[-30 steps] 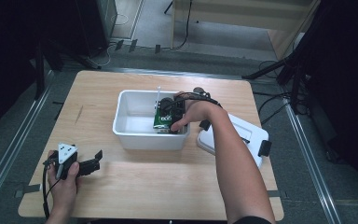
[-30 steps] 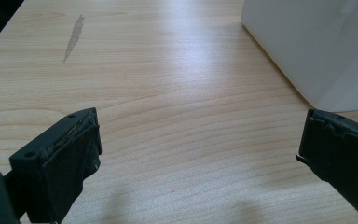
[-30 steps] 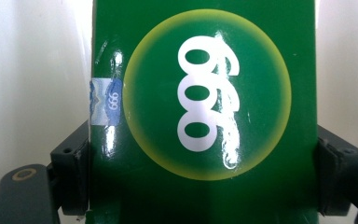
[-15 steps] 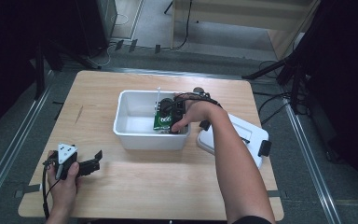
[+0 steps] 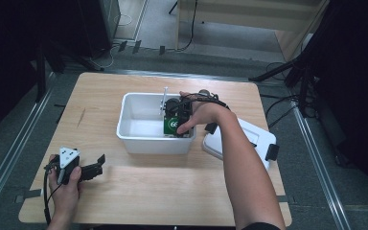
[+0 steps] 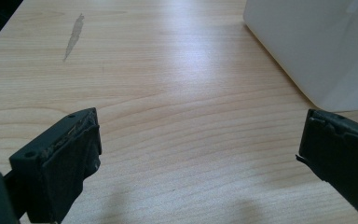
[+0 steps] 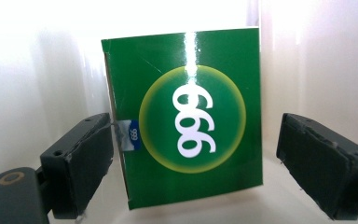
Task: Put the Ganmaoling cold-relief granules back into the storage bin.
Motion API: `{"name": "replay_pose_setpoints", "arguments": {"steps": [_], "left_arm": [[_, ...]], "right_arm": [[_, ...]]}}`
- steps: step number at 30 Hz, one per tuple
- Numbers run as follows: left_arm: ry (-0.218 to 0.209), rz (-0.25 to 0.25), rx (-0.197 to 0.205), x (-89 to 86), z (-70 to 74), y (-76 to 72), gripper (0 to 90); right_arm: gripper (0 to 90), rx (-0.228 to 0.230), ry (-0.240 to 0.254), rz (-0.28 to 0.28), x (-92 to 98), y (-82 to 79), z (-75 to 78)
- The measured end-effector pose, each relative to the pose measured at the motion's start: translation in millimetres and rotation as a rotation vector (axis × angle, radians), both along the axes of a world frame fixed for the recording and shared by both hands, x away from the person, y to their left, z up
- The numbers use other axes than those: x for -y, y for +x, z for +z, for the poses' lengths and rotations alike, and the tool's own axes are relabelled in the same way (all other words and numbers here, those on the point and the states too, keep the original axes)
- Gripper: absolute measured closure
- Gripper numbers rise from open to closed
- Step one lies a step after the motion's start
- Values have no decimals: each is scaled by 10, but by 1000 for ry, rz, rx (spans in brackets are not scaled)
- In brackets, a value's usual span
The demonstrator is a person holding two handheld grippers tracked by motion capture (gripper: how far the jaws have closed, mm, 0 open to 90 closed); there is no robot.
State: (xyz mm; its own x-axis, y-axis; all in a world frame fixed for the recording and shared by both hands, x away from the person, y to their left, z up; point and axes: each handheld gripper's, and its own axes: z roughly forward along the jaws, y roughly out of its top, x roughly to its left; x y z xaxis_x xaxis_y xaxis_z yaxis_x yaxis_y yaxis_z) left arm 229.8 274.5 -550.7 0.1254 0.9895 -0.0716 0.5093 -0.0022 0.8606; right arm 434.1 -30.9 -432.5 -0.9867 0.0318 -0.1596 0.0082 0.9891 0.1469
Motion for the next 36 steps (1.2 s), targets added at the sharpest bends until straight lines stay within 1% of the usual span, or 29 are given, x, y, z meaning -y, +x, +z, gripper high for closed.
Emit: {"name": "replay_pose_setpoints", "arguments": {"steps": [1,3,5,6,9,12,14,15,16,20,25,26,28,29,36], "left_arm": [[0,-1,-1,0,0,1,0],[1,1,1,2,-1,1,0],[0,3,2,5,-1,1,0],[2,1,1,4,-1,0,0],[1,2,2,6,-2,1,0],[2,-1,2,6,-1,1,0],[4,-1,3,6,0,0,0],[4,-2,3,6,-1,0,0],[4,-2,2,7,0,0,0],[4,-4,2,7,-1,1,0],[8,-5,-3,8,3,0,0],[8,-4,-1,9,2,0,0],[8,-5,-3,7,3,-1,0],[7,-6,-3,7,3,-1,0],[9,-3,-2,9,2,0,0]], "right_arm": [[108,6,10,12,10,5,17],[110,2,23,-9,35,-13,63],[110,3,40,5,58,-17,106],[110,7,40,7,67,-22,132],[110,16,53,1,97,-42,222],[111,21,76,0,126,-59,319],[111,26,81,7,146,-67,373],[111,26,80,-2,160,-77,399],[110,28,84,2,172,-75,423],[111,37,102,-10,238,-81,520],[123,32,122,-22,318,-99,640],[123,40,126,-21,339,-97,660],[123,38,131,-37,379,-111,700],[123,45,130,-33,401,-108,717],[123,55,136,-60,572,-129,788]]}}
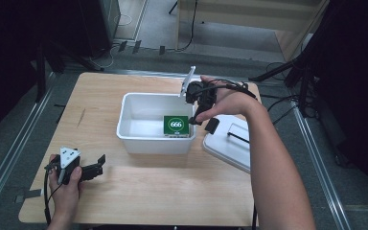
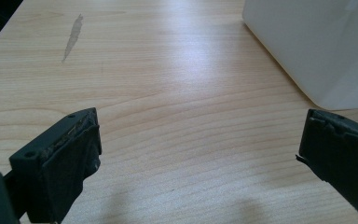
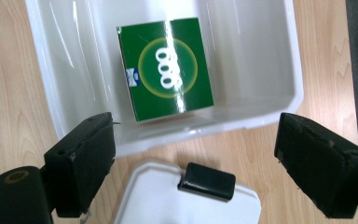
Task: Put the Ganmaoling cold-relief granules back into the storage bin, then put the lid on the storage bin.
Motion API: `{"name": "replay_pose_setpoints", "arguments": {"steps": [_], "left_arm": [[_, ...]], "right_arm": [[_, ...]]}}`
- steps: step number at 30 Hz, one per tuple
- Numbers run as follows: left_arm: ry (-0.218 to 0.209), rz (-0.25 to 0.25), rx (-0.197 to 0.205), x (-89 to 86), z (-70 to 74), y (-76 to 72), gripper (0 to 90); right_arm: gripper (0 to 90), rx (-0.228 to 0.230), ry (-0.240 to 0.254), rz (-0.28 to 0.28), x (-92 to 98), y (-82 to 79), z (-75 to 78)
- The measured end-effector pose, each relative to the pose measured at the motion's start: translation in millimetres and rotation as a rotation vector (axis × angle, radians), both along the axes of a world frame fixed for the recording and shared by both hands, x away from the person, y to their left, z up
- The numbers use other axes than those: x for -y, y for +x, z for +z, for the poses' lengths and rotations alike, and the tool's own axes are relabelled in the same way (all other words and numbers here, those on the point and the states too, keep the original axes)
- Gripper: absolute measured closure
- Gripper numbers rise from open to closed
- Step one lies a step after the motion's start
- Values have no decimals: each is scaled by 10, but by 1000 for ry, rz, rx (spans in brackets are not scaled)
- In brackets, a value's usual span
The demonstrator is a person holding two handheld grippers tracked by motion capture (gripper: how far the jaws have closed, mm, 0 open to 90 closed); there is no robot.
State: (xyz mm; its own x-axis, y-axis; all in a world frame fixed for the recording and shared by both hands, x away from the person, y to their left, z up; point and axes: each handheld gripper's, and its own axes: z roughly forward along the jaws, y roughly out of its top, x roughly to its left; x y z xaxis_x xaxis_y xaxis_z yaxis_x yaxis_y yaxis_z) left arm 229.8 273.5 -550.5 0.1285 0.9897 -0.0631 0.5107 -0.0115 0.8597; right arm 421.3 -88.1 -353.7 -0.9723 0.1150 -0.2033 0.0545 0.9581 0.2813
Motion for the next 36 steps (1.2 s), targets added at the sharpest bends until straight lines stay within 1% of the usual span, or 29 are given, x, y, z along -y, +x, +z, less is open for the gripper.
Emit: {"name": "replay_pose_setpoints", "arguments": {"steps": [3,7,9,12,16,20,23,26,29,35,36], "left_arm": [[-1,-2,-1,0,-1,3,0],[-3,4,1,-1,-1,0,0],[-2,-2,-3,-2,1,1,0],[1,3,2,4,-2,1,0],[-8,4,0,-4,-2,2,0],[3,1,-4,8,-3,9,0],[5,1,-2,7,-2,5,0],[-4,3,-2,3,-4,9,0],[-7,5,-4,2,-4,14,0],[8,3,-8,14,-2,19,0],[8,2,-7,15,-3,20,0]], "right_arm": [[123,1,5,-13,74,-13,19],[124,5,-4,-27,186,-32,42],[126,6,-4,-41,252,-51,46],[127,4,1,-54,363,-64,48],[129,8,1,-79,509,-85,55],[133,8,14,-104,643,-124,63],[138,11,7,-111,729,-143,49],[158,14,22,-131,827,-157,41],[176,17,27,-137,897,-177,25],[178,15,22,-177,1043,-188,-73],[184,22,25,-184,1069,-186,-86]]}}
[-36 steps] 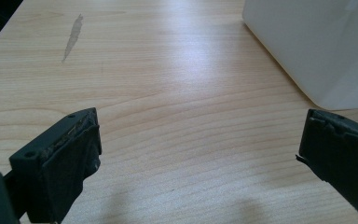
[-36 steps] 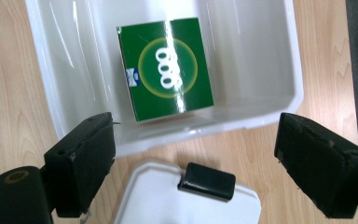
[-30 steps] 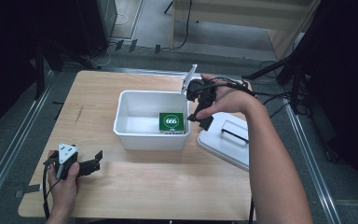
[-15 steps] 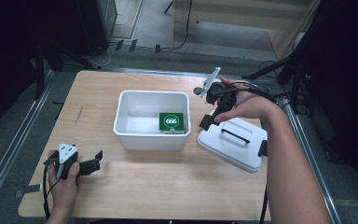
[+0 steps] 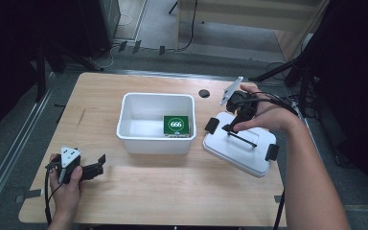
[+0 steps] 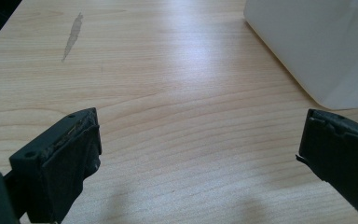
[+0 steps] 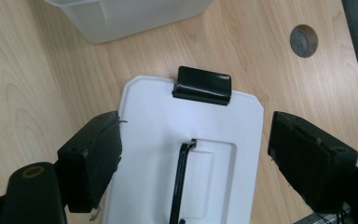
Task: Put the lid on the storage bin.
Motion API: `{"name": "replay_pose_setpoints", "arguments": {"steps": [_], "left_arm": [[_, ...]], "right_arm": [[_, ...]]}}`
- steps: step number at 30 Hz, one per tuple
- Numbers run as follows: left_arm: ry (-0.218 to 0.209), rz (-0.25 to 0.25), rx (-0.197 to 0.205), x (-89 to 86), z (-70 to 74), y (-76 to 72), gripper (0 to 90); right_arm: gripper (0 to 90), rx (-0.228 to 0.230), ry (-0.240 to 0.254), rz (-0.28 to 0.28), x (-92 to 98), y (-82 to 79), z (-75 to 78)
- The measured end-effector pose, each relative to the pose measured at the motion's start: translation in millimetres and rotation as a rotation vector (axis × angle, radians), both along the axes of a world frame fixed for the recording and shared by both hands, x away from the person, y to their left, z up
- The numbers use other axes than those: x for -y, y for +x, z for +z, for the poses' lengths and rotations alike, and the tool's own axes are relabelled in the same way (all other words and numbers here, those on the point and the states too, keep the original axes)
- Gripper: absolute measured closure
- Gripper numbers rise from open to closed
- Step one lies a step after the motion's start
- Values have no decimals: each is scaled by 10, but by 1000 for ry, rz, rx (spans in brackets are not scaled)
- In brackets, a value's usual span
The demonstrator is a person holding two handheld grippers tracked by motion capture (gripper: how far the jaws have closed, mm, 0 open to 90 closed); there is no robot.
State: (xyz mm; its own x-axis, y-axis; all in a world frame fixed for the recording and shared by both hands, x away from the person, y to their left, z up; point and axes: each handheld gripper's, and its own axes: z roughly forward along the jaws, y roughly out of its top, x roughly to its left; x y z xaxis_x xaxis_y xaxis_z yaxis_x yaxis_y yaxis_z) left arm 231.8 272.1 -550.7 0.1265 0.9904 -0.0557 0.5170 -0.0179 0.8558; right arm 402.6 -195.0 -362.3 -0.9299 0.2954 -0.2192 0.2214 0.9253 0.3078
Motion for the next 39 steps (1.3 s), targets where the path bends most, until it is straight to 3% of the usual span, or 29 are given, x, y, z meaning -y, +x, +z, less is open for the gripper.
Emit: {"name": "replay_pose_setpoints", "arguments": {"steps": [3,8,10,15,21,29,39], "left_arm": [[2,2,-2,1,0,1,0],[1,3,-1,0,0,0,0],[-4,5,-1,-7,1,0,0],[-4,6,1,-8,0,-1,0],[-5,3,1,-7,1,-3,0],[-6,3,3,-7,0,-5,0],[-9,3,2,-9,0,-1,0]], "right_arm": [[198,-3,15,-23,69,7,-46],[204,1,-19,-52,141,10,-157],[216,2,-11,-66,177,7,-195],[256,-22,-25,-84,266,11,-313],[290,-16,-11,-127,381,3,-354],[328,-18,-31,-150,442,-3,-526],[470,-21,-58,-149,485,-10,-731]]}}
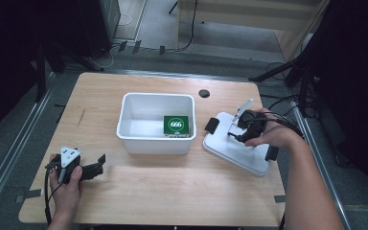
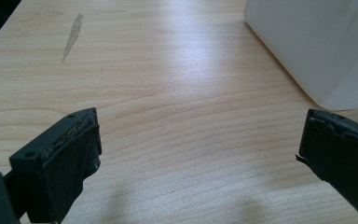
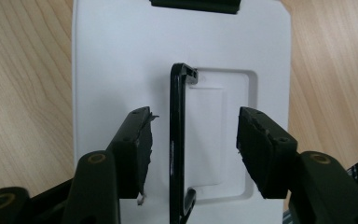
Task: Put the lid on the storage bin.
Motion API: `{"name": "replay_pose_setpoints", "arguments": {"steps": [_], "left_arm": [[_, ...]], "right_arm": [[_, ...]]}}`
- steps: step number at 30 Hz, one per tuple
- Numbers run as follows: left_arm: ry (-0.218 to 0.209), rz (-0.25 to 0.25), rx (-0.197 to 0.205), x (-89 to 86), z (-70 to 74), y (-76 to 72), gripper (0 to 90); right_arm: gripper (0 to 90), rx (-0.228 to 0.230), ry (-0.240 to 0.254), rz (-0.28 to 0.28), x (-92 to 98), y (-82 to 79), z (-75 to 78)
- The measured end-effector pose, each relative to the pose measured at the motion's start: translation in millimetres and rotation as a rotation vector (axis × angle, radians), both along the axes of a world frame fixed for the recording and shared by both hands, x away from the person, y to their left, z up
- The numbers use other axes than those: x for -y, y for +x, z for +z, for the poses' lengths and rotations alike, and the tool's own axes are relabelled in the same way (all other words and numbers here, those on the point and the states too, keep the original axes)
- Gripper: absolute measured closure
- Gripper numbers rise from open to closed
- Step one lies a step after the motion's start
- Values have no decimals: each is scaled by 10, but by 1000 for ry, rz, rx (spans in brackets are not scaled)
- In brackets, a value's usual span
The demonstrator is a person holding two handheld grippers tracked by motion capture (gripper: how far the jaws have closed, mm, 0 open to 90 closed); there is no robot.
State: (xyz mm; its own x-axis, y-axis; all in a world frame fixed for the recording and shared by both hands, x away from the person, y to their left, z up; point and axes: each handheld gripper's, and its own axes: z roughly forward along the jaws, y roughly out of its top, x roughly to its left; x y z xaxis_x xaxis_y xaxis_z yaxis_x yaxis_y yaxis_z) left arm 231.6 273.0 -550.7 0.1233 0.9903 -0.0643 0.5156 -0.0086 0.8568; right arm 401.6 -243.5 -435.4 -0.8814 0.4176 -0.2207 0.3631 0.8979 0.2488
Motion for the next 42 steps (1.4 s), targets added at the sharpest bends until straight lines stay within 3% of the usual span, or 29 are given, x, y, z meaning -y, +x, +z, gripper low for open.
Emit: {"name": "replay_pose_setpoints", "arguments": {"steps": [13,17,24,30,34,42], "left_arm": [[2,-1,1,1,0,-2,0],[4,-1,0,3,1,-2,0],[4,-1,1,4,0,-1,0],[5,-1,2,6,0,-4,0],[5,-2,3,6,-1,-3,0],[5,-3,0,6,0,-3,0]], "right_arm": [[607,-31,-11,6,59,-16,-147],[638,-6,-17,-5,76,-25,-180],[737,-20,-44,4,99,-14,-263],[825,-25,-31,8,98,-9,-238],[854,-6,-30,-1,125,-5,-222],[858,-1,-14,19,202,-16,-150]]}}
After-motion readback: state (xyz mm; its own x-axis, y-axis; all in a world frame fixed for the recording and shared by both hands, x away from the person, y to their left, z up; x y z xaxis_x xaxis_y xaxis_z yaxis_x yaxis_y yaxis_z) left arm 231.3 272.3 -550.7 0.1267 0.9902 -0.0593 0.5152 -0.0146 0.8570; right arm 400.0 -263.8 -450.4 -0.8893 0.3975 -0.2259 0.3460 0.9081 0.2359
